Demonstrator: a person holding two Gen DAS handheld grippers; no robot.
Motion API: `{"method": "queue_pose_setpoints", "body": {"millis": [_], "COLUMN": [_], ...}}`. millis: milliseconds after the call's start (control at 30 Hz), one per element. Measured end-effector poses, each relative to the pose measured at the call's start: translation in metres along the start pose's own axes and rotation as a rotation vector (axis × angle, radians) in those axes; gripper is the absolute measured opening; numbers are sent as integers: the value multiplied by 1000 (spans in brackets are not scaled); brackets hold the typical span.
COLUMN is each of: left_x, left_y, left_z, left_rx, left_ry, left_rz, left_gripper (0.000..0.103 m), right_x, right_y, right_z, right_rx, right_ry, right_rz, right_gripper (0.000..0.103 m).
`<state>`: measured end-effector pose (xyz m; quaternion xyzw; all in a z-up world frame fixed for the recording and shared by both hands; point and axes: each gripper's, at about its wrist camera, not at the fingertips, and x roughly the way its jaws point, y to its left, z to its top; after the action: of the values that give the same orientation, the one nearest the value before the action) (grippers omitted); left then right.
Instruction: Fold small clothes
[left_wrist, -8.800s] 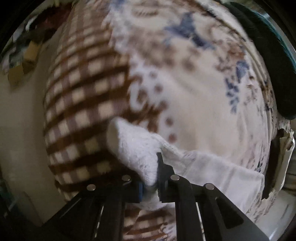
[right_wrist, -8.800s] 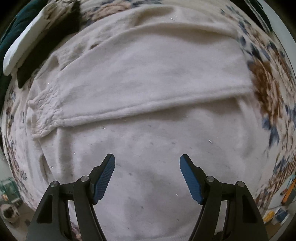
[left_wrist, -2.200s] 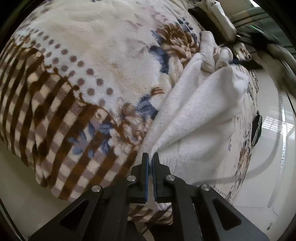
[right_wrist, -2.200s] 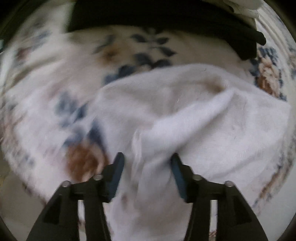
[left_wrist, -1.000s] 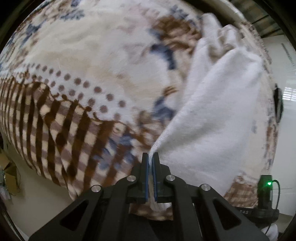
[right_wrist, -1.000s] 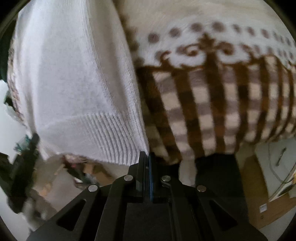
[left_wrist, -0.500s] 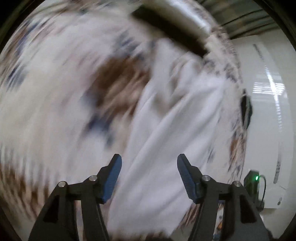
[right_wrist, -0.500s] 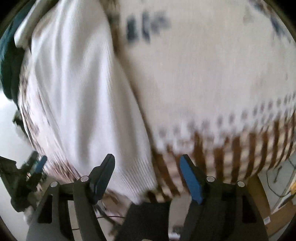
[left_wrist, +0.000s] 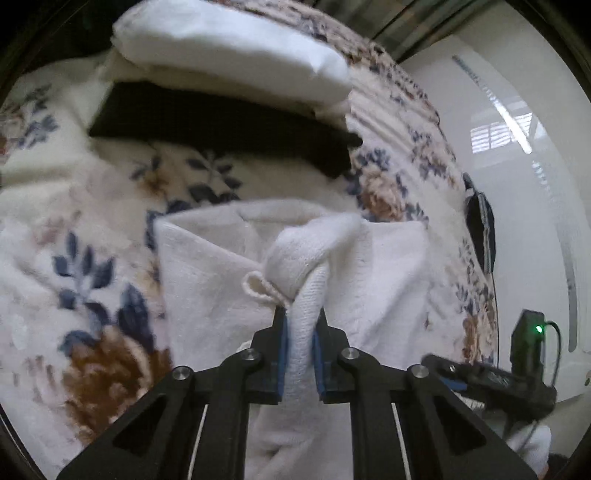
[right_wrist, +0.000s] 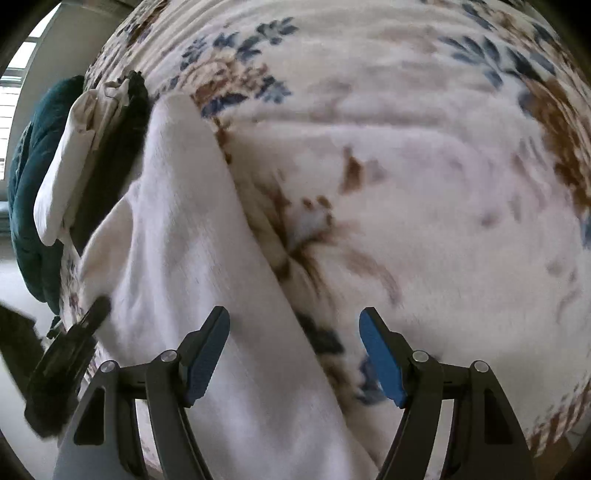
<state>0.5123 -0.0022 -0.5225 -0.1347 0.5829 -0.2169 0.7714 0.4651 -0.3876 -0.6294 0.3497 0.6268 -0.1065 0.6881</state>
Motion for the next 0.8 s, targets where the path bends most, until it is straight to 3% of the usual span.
{"method": "queue_pose_setpoints", "body": {"millis": [167, 333, 400, 433, 533, 567, 667, 800], "left_x": [-21, 13, 21, 21, 2, -7, -29, -56], "left_y": [31, 75, 86, 89, 85, 84, 78, 69], "left_z": [19, 38, 38, 36, 23, 15, -23, -91], "left_rx": [-74, -141, -171, -181, -159, -156, -174, -184], "left_ry": [-29, 42, 80, 91, 68, 59, 91, 153], "left_rz": [2, 26, -16, -29, -61, -85, -133, -111], "left_gripper": [9, 11, 17, 26, 52, 56, 57, 57], "right_x": [22, 31, 30, 28, 11, 6, 3, 4], "right_y": [32, 28, 21, 15, -7, -15, -38, -66], "right_z": [10, -8, -19, -26, -52, -62, -93, -154], "right_rx": [-28, -73, -87, -92, -94, -76, 2, 49], "right_ry": [-11, 27, 46, 57, 103, 124, 212, 360], "right_rz": [-6, -13, -13, -8, 1, 11, 51, 60], "right_gripper": [75, 75, 75, 75, 75, 75, 75, 75]}}
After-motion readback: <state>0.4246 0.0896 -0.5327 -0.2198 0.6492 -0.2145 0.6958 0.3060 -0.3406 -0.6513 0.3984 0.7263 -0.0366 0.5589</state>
